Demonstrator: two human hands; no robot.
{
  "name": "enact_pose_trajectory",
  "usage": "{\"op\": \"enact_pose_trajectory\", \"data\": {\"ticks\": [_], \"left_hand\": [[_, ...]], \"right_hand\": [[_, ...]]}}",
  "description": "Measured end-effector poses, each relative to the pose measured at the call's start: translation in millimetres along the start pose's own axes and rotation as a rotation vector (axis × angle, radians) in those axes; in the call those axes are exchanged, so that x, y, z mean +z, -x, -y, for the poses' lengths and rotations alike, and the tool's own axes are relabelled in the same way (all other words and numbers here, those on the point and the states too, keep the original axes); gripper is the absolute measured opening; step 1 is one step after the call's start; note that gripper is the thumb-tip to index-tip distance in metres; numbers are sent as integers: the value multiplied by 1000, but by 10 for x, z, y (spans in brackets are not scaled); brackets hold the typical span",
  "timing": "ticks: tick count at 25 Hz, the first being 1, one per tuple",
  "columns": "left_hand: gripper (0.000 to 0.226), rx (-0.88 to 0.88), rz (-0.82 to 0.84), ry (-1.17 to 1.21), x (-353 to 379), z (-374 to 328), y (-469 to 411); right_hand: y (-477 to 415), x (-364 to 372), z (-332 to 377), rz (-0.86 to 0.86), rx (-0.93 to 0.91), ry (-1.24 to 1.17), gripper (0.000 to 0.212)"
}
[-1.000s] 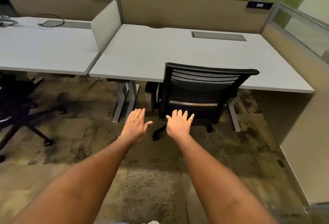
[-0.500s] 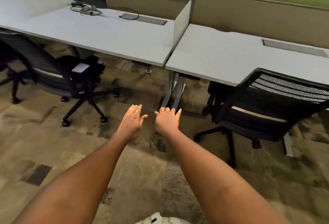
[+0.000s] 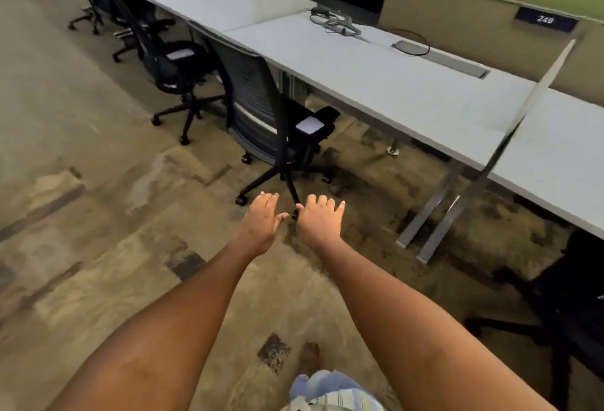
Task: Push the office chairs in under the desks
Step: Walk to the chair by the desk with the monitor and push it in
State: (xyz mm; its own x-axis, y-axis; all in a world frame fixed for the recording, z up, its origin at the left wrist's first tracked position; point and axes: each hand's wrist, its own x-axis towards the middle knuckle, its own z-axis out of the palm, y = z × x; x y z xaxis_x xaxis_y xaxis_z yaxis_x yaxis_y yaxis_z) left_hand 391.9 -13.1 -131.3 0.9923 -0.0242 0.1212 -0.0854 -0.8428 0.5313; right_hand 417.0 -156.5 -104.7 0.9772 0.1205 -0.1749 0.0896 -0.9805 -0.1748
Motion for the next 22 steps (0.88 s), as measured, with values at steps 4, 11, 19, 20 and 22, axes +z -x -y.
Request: {"op": "enact_pose_trajectory", "data": {"ticks": [4, 11, 19, 20, 22], "left_hand": [[51, -75, -55, -32, -389, 783, -370], [50, -136, -72, -28, -946, 1743, -1541], [49, -28, -93, -97, -1558, 2615, -3227], [50, -10, -83, -97, -1628, 2741, -3467], [52, 21, -92, -94, -1738, 2947, -3896]], "right_hand": [[-689, 104, 901, -21, -113, 7, 50], [-2045, -36, 1962, -63, -165, -32, 51], [-3575, -616, 2829, -282, -176, -49, 54], [-3762, -680, 2928, -308, -157, -52, 55], [-4086, -776, 3090, -371, -117, -50, 56]]}}
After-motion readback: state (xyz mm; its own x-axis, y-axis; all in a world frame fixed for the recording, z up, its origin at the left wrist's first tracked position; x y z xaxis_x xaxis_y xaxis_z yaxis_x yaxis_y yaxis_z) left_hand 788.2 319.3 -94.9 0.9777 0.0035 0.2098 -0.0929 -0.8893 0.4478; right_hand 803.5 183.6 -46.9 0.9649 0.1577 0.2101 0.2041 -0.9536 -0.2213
